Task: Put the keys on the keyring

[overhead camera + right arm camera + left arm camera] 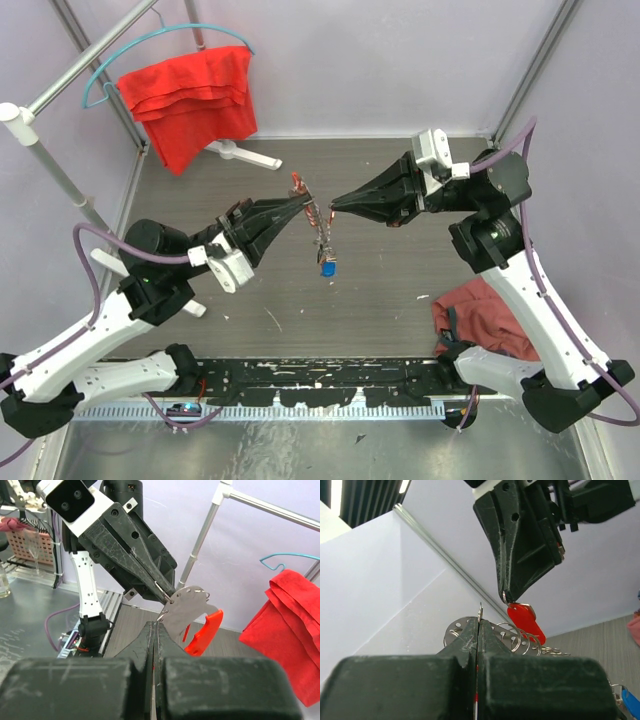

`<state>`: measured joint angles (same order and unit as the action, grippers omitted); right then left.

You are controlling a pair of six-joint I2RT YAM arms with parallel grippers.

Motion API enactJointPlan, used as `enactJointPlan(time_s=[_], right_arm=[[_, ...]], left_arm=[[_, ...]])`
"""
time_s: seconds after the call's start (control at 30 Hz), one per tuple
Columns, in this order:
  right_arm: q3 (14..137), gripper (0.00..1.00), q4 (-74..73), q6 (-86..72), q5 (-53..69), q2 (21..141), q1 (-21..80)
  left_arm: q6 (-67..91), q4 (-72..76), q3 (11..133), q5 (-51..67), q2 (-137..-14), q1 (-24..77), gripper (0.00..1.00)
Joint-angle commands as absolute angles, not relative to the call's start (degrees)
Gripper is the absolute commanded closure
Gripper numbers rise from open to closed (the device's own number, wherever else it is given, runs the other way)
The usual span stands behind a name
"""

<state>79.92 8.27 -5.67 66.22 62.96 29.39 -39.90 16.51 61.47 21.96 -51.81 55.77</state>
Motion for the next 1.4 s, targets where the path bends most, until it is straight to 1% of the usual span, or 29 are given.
enactJointPlan(time_s=[0.0,0.17,0.37,1.1,1.37], right_arm=[[77.1,0.99,24.4,-15.1,61.4,61.3,29.4],[75.5,0.99,31.9,-20.1,59.9,62.3,29.4],[75.1,0.99,37.0,-24.0,58.7,63.6,29.7],[75.2,0.99,38.1,-25.5,55.4,66.0,31.8],[74.6,0.99,37.9,-25.5,53.1,66.1,32.0]], left_arm=[[-36.8,26.0,60.5,19.0,-52.0,56.0,1.00],[-35.4,28.1,60.3,18.6,-52.8,56.0,1.00],[-34.3,29.4,60.2,18.2,-53.2,56.0,1.00],[-32.7,31.1,61.2,15.9,-54.8,56.0,1.00],[-30.7,34.2,61.0,14.0,-55.4,56.0,1.00]])
